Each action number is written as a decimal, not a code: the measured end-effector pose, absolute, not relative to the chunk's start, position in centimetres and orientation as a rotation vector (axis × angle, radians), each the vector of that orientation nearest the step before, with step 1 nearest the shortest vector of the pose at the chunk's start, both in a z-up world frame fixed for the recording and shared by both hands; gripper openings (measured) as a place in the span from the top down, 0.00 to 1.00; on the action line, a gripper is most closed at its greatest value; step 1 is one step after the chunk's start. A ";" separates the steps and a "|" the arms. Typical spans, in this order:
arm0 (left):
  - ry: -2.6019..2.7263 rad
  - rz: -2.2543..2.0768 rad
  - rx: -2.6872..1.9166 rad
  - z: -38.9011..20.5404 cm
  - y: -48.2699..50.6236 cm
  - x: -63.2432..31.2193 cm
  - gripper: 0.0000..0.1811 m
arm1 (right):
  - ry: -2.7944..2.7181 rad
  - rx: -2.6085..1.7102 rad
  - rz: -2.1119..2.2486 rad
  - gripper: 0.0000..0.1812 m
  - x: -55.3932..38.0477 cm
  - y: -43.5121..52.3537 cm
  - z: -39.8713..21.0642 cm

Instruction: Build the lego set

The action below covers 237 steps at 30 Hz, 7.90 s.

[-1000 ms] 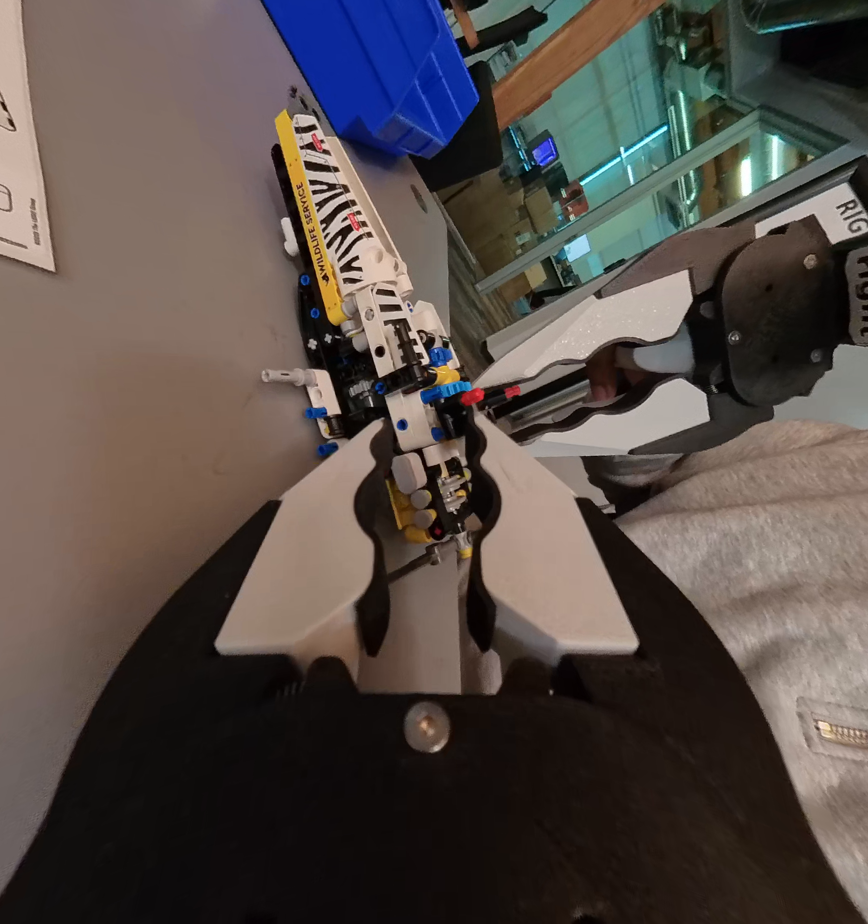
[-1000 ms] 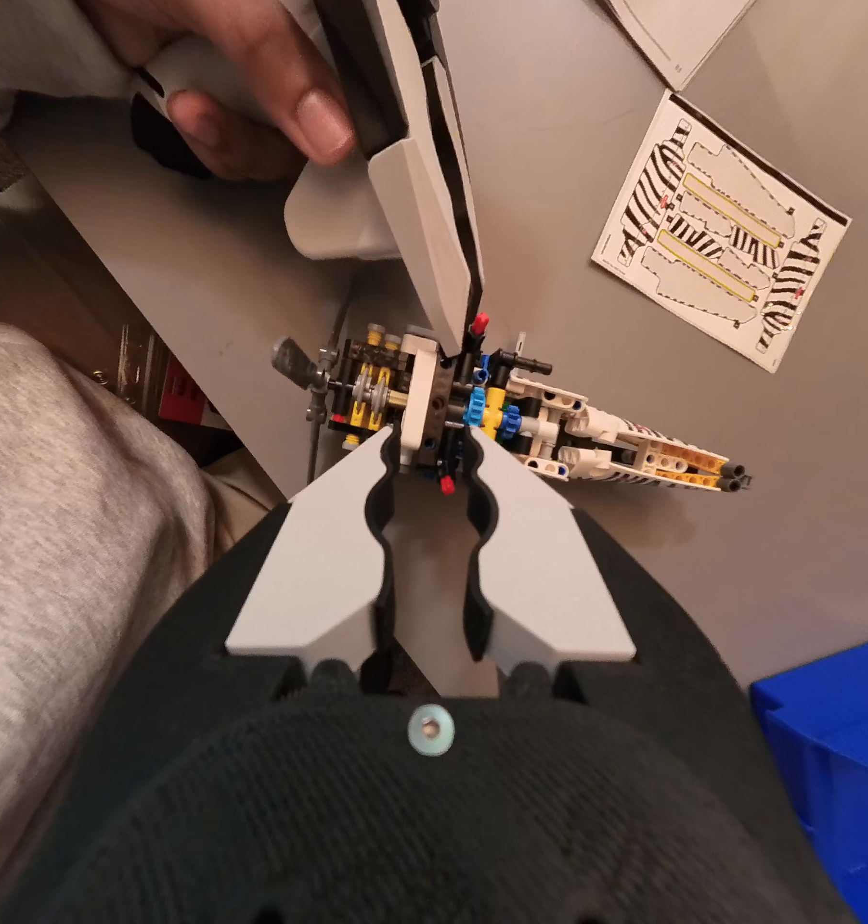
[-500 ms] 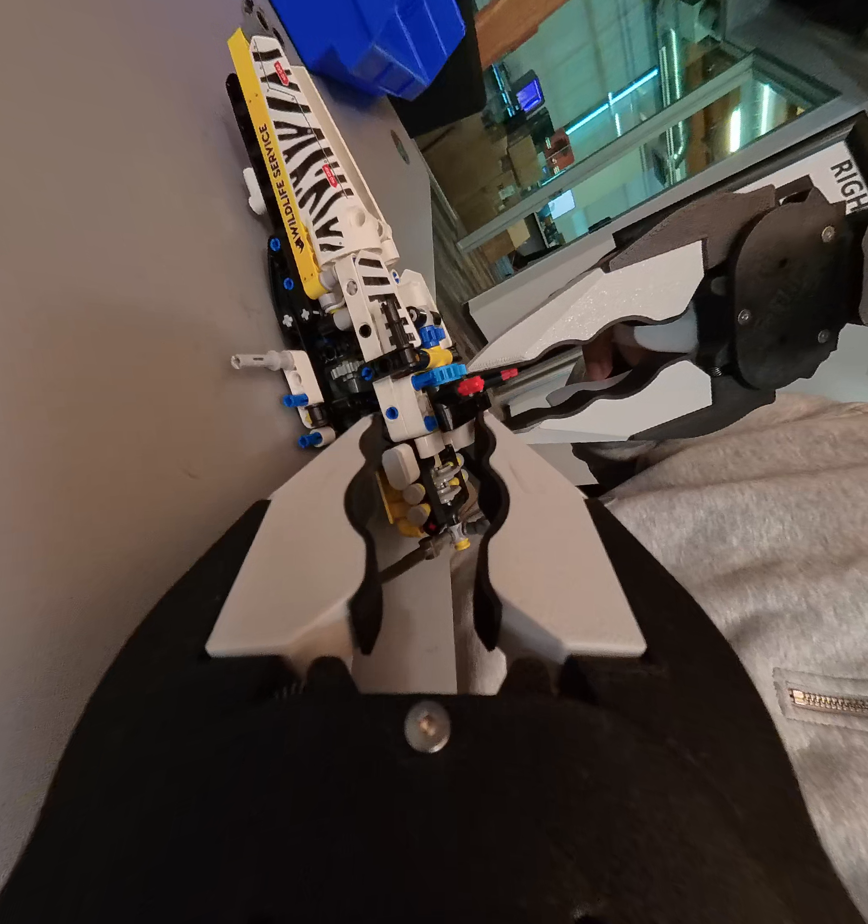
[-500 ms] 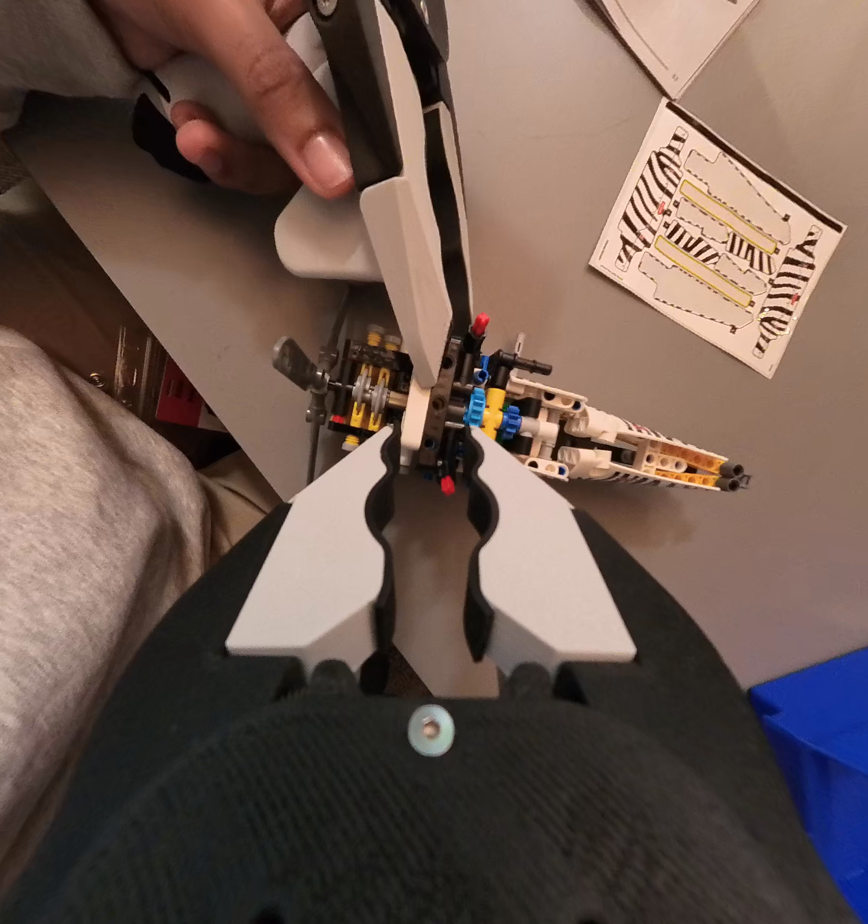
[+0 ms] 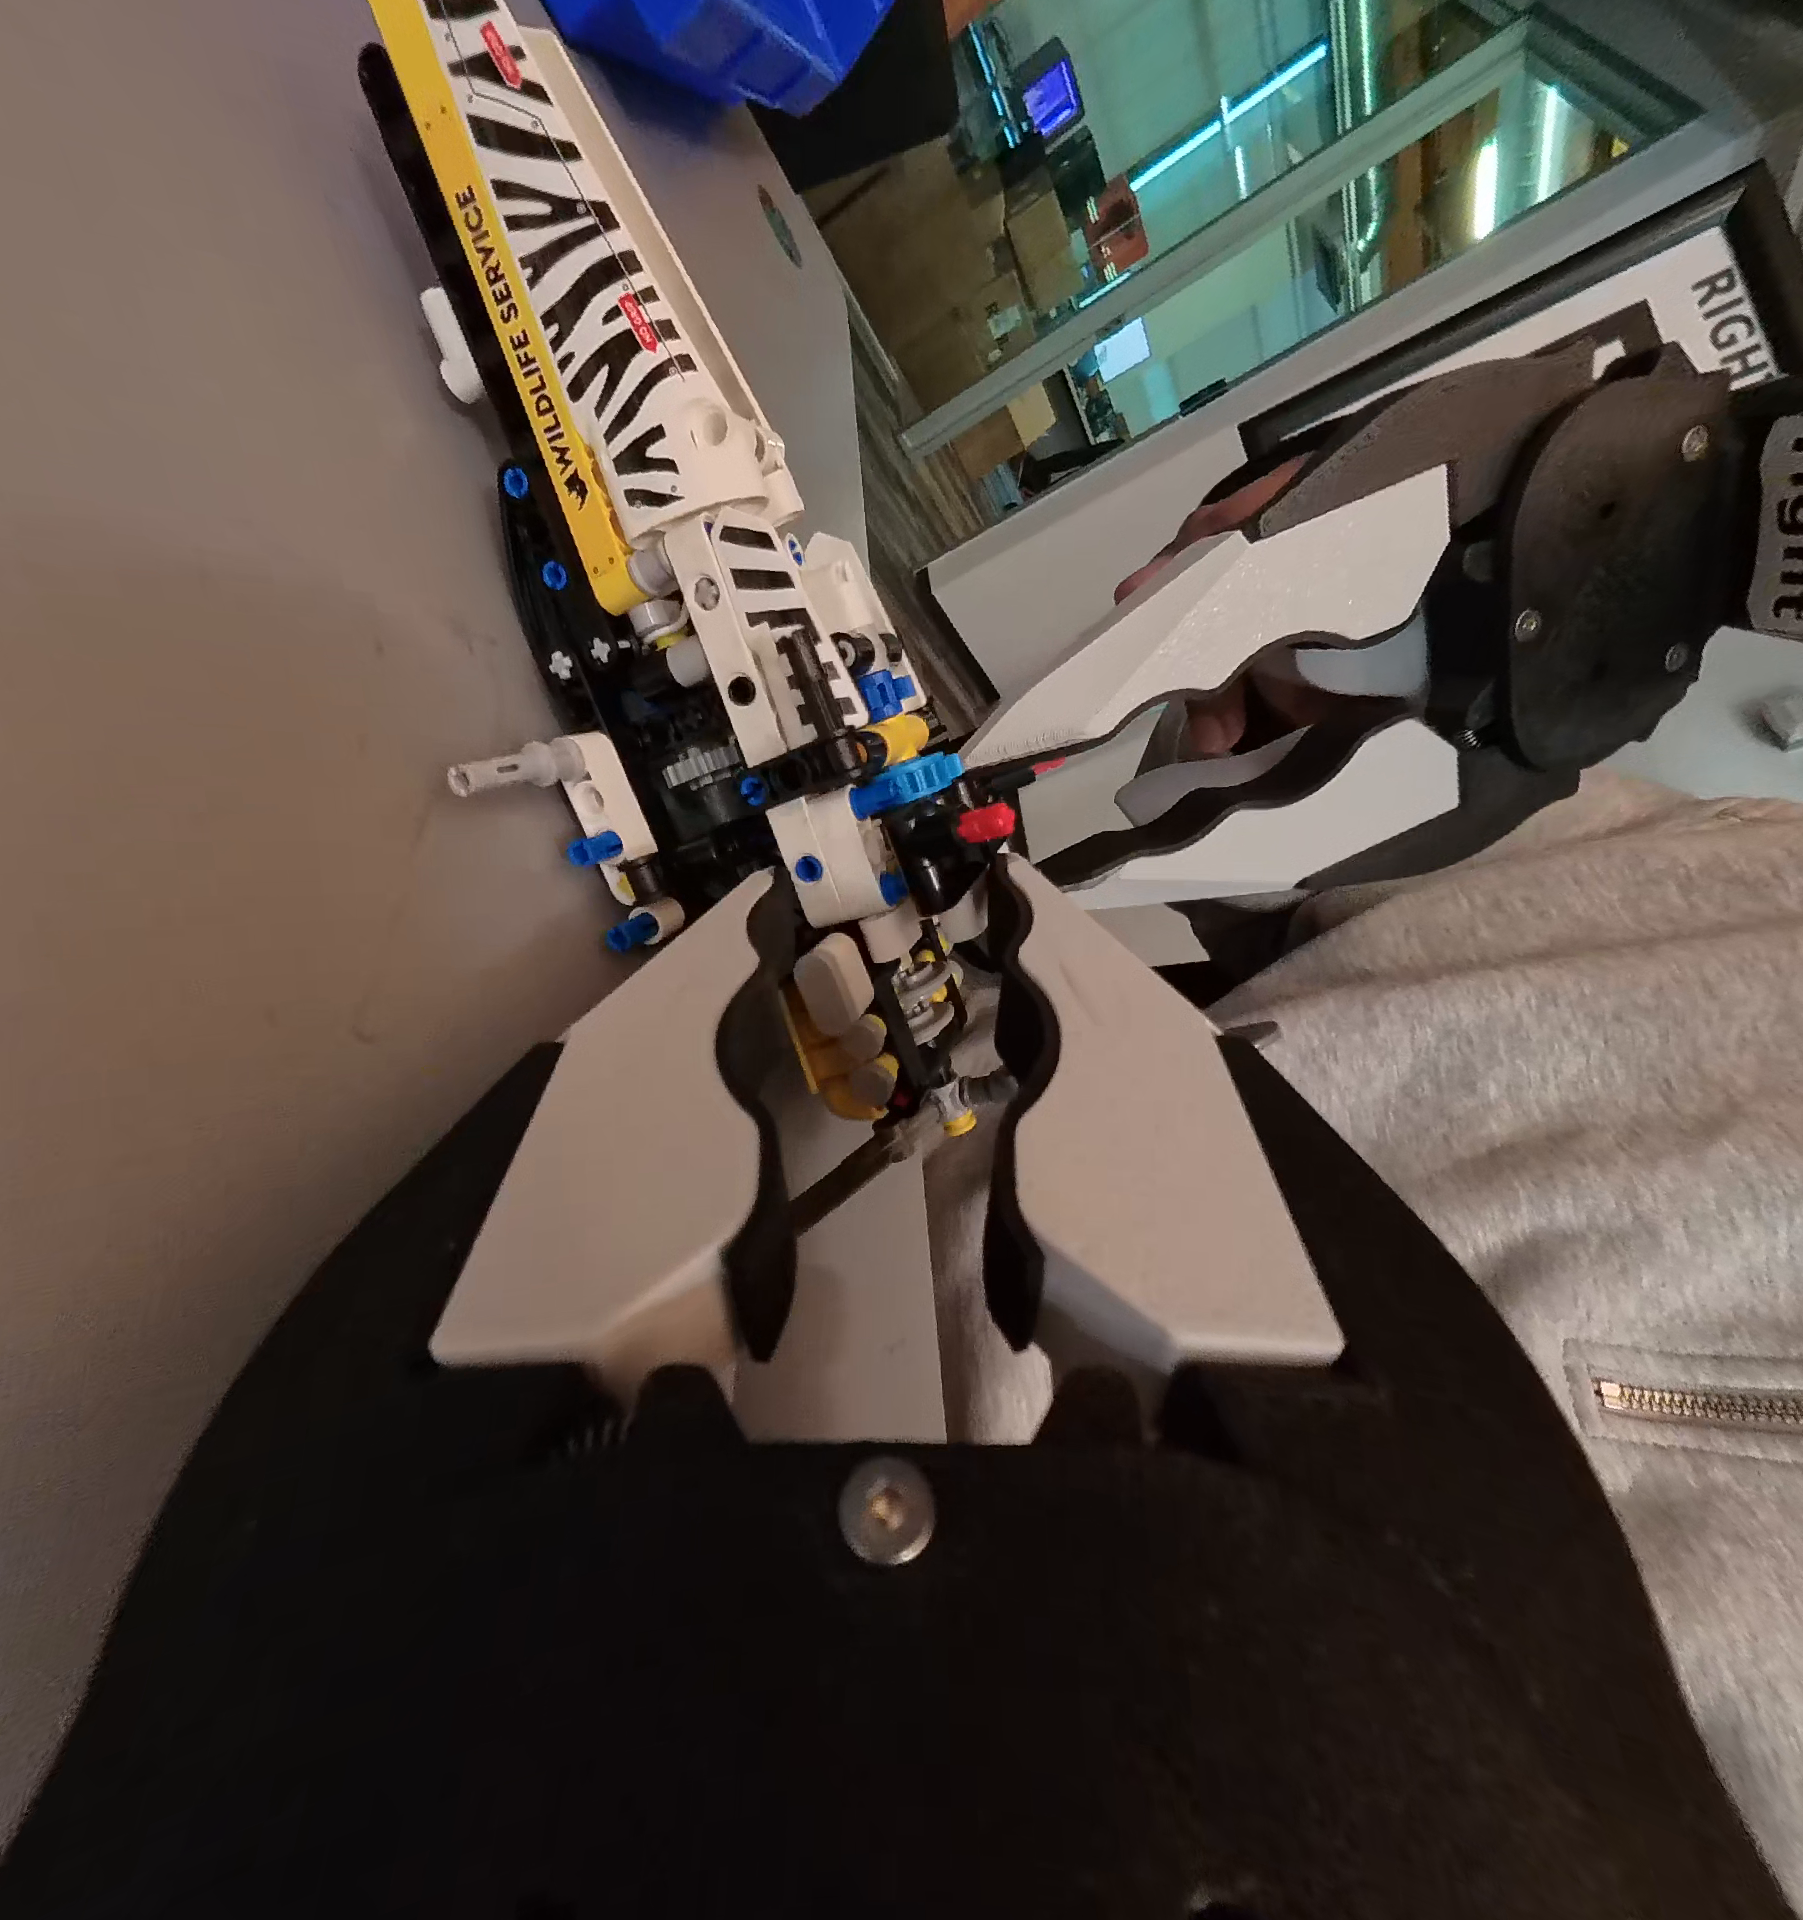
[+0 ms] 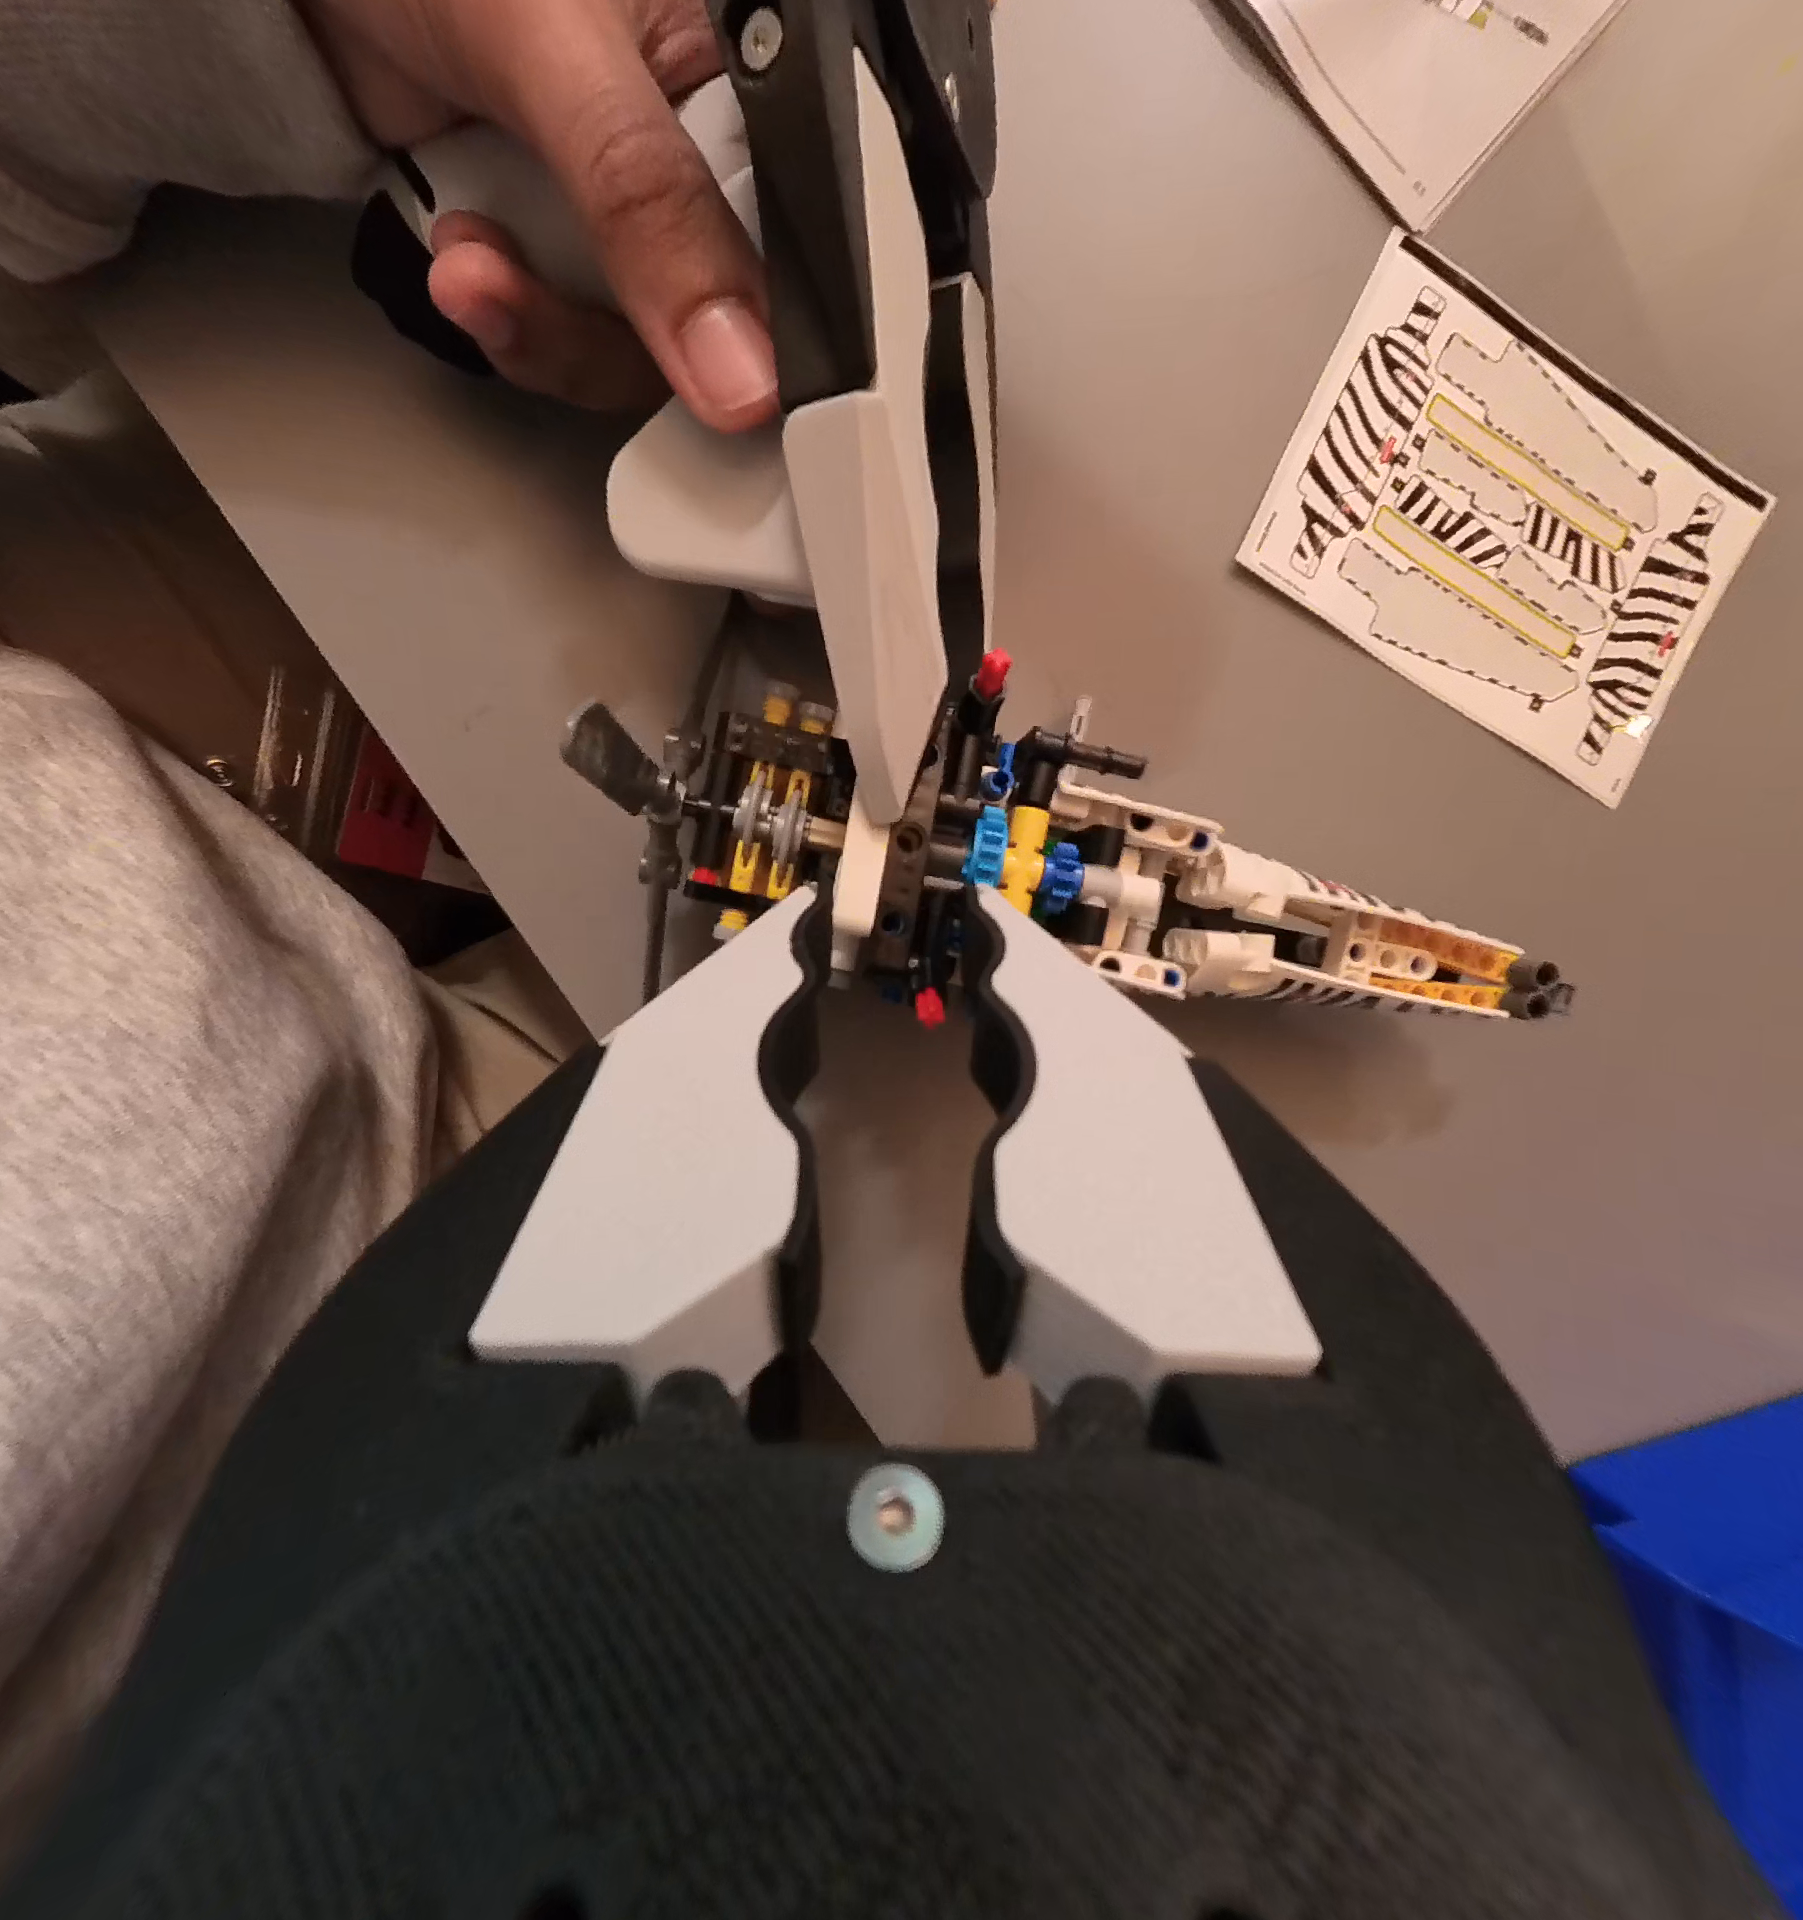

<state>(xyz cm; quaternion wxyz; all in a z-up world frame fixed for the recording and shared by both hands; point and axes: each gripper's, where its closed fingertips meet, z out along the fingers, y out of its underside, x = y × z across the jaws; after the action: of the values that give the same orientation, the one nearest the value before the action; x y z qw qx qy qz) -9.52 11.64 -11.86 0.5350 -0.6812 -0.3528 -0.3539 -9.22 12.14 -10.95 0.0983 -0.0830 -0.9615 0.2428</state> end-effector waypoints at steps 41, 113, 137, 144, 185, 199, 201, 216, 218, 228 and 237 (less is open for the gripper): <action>-0.895 -0.807 -1.568 -12.0 12.1 -10.0 0.80 | -2.105 -2.017 2.141 0.59 -8.2 14.5 -11.4; -0.907 -0.747 -1.589 -12.3 11.8 -11.3 0.80 | -1.798 -2.561 2.335 0.75 -11.6 13.6 -12.9; -0.918 -0.753 -1.560 -12.1 11.4 -11.6 0.80 | -2.000 -2.406 2.177 0.68 -11.8 13.4 -13.0; -0.969 -0.758 -1.485 -11.8 10.8 -11.4 0.80 | -2.126 -2.215 2.286 0.66 -10.6 12.0 -12.2; -1.134 -0.777 -1.246 -11.2 12.5 -10.7 0.81 | -2.066 -2.354 2.409 0.63 -11.7 13.1 -12.3; -1.149 -0.762 -1.242 -11.3 12.6 -10.9 0.80 | -2.053 -2.406 2.406 0.64 -11.8 13.1 -12.3; -1.152 -0.765 -1.241 -11.4 12.6 -10.9 0.80 | -2.055 -2.412 2.401 0.64 -11.8 13.2 -12.3; -1.153 -0.751 -1.260 -11.6 12.8 -10.8 0.80 | -2.022 -2.465 2.390 0.65 -11.9 13.4 -12.4; -1.157 -0.678 -1.329 -12.0 12.8 -11.0 0.80 | -1.993 -2.487 2.422 0.77 -11.5 13.4 -12.5; -1.175 -0.759 -1.220 -11.6 12.3 -11.3 0.81 | -2.161 -2.287 2.354 0.73 -11.3 13.5 -12.3; -1.178 -0.746 -1.223 -11.7 12.3 -11.4 0.80 | -2.151 -2.281 2.389 0.70 -11.6 13.6 -12.1</action>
<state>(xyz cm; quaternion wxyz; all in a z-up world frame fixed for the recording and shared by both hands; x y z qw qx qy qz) -11.38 12.27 -11.67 0.6000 -0.5274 -0.5082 -0.3218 -11.63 13.57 -12.13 -0.3896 -0.5330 -0.5025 0.5582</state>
